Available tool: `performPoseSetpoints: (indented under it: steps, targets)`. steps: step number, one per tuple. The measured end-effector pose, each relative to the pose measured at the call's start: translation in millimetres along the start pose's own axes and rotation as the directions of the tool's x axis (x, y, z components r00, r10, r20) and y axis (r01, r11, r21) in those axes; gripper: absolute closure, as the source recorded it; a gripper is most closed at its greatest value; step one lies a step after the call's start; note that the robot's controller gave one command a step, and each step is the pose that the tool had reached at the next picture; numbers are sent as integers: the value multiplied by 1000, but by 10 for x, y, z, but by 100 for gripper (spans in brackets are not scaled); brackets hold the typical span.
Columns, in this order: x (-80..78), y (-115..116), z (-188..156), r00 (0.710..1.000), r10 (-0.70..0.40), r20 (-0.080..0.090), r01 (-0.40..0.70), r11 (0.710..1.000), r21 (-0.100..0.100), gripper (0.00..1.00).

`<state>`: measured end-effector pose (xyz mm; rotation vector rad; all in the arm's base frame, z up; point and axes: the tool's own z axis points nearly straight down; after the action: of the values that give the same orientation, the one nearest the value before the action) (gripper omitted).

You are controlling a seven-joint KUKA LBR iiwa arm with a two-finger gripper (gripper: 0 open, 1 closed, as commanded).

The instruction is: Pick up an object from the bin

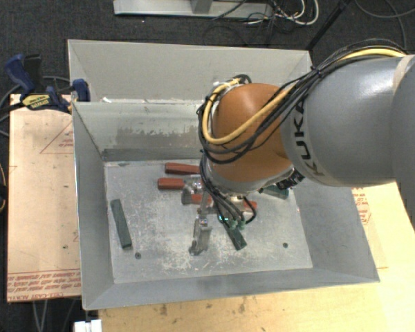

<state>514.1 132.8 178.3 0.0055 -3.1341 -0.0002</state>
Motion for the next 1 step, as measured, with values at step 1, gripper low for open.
performPoseSetpoints:
  steps: [1]
  targets:
    - [-683,-863,658,986,-167,8,167,986,4,0]
